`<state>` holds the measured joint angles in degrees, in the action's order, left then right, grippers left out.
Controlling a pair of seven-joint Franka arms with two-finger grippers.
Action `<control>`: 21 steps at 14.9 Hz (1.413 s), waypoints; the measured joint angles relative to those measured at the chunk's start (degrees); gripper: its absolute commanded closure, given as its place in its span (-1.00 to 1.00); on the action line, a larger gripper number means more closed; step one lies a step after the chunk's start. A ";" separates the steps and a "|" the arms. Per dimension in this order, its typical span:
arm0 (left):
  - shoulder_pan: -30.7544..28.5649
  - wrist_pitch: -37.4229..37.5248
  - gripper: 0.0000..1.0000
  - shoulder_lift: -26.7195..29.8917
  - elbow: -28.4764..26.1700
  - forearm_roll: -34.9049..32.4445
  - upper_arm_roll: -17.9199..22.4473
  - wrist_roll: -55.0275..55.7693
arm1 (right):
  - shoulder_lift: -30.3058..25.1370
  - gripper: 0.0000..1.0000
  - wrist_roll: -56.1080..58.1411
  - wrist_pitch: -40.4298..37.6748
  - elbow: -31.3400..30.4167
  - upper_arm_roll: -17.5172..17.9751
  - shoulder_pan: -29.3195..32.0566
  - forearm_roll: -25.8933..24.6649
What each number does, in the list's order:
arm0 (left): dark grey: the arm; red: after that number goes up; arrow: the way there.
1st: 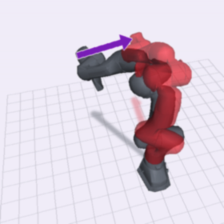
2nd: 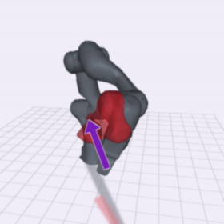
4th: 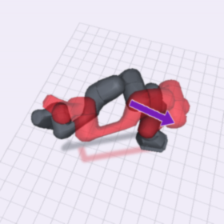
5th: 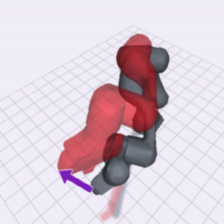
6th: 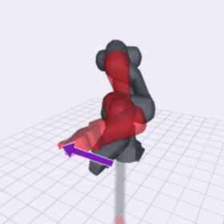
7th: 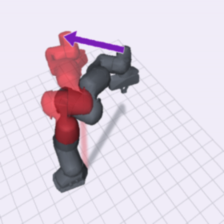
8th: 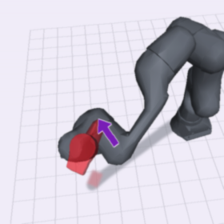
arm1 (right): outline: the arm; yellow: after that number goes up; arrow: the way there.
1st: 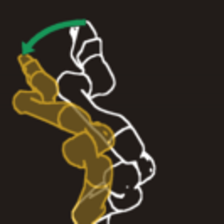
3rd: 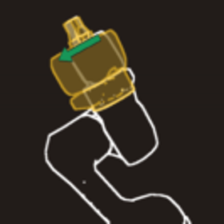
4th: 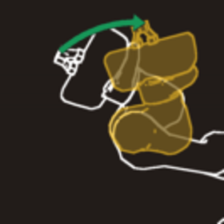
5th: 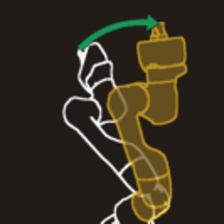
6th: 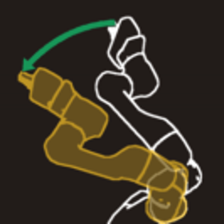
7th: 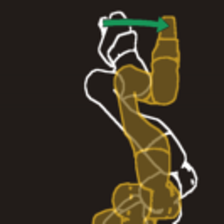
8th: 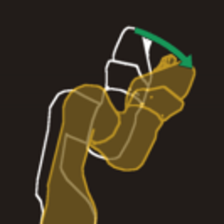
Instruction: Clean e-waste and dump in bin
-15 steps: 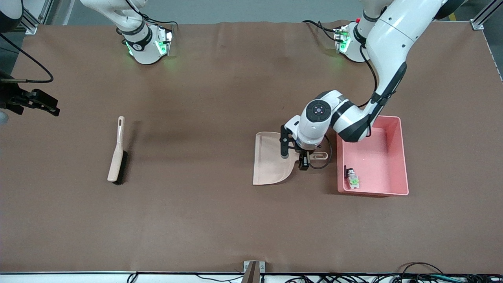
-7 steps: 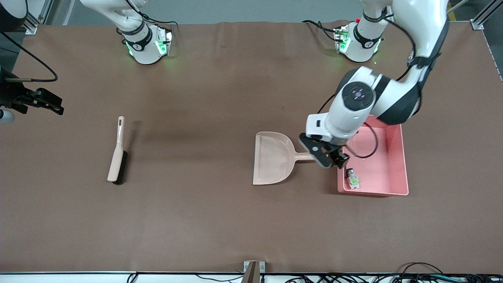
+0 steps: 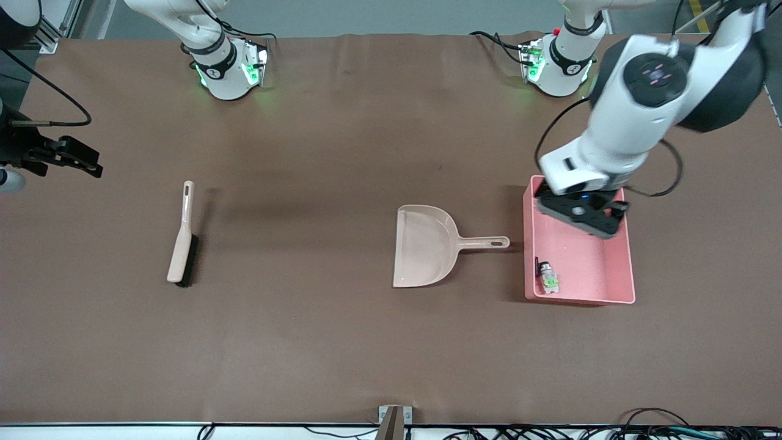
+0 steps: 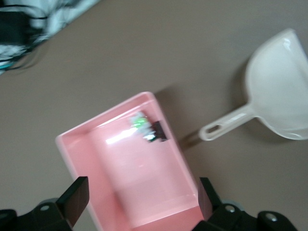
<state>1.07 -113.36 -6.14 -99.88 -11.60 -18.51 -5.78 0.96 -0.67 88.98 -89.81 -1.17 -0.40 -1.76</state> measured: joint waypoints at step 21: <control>0.23 21.09 -1.00 10.19 5.25 13.06 14.19 2.55 | -0.49 -1.00 -0.10 -0.66 1.84 -0.47 2.42 0.88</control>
<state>1.30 -92.27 4.05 -94.64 1.46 -4.32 -3.24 0.47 -0.77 88.32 -87.97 -1.64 2.03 -0.88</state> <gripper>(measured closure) 0.000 0.000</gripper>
